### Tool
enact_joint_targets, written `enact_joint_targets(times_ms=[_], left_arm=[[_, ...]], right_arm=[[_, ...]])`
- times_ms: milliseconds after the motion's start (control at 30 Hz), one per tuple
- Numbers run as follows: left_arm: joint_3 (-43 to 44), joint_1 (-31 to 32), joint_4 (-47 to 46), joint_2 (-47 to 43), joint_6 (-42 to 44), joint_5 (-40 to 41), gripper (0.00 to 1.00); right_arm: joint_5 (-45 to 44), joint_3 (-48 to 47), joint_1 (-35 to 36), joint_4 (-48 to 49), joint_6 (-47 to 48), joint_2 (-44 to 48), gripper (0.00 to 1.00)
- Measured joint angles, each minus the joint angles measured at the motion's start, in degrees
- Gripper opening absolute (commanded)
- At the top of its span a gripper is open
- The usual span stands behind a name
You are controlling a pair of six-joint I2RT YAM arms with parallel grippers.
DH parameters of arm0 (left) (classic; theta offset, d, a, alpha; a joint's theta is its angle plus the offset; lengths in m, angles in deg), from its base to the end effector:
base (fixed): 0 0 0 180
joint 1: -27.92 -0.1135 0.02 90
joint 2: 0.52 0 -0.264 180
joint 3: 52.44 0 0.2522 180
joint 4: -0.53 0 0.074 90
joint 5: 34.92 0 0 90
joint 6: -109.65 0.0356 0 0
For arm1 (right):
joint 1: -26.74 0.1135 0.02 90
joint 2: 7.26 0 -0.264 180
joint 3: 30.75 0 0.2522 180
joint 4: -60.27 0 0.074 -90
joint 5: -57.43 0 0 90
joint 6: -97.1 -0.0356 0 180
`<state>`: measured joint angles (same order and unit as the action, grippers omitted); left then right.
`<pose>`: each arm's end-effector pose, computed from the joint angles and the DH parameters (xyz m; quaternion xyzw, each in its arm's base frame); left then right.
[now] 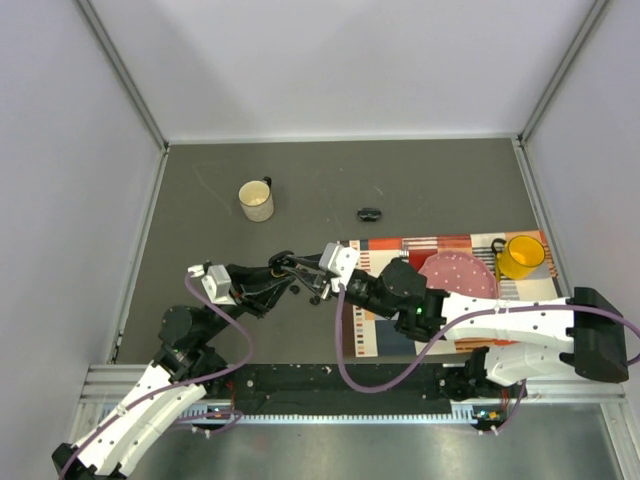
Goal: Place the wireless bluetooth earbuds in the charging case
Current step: Place the earbud in the charging case.
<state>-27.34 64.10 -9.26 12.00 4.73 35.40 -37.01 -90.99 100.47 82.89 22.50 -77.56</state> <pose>0.0800 -0.0733 0.2666 0.2407 0.5127 -0.4389 0.6975 0.0828 0.2740 0.3418 -0.4171 0.4665 0.3588 0.6926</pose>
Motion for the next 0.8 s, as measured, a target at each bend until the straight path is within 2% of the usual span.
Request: enact_joint_targets(times_ms=[433,800], left_arm=[[0.0,0.0,-0.5,0.0,-0.1,0.0,0.0],[0.0,0.0,-0.8,0.0,-0.1,0.0,0.0]], right_arm=[[-4.5,0.0,1.0,1.5,3.9,-0.4,0.0],[-4.6,0.0,1.6,0.6,6.5,-0.7,0.0]])
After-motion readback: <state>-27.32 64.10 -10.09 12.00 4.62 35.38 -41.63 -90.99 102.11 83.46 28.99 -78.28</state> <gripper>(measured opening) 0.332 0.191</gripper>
